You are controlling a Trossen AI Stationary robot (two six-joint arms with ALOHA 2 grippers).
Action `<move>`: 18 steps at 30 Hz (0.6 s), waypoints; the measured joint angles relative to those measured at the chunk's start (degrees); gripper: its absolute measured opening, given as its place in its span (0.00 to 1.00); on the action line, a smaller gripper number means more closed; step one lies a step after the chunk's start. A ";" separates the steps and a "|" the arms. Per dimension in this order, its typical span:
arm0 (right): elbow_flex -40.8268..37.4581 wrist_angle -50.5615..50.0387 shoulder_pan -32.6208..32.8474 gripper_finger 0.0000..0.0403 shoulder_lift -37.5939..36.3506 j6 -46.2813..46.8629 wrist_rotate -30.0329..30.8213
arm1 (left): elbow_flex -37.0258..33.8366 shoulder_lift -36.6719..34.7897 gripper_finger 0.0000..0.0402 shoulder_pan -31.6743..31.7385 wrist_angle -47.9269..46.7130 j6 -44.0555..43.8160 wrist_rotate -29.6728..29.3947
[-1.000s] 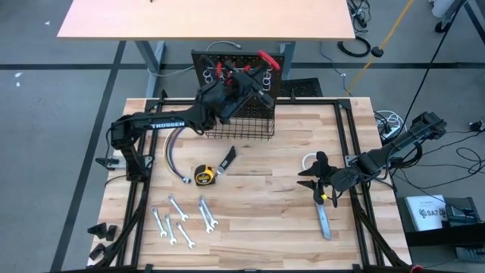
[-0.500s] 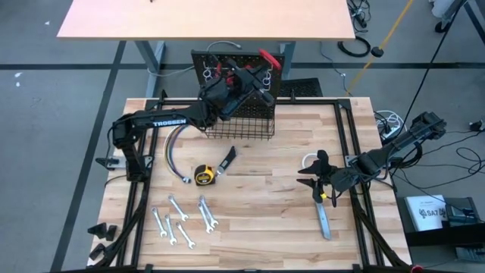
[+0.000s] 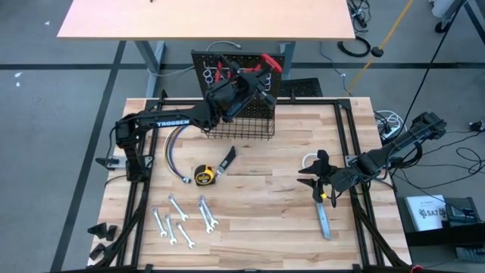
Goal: Hang tools onto peg board
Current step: Hang the allen wrench on the peg board
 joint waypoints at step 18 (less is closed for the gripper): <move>0.00 0.04 0.00 0.35 0.00 0.38 -0.09 | 0.03 -0.09 0.13 -0.20 -2.14 -0.34 0.02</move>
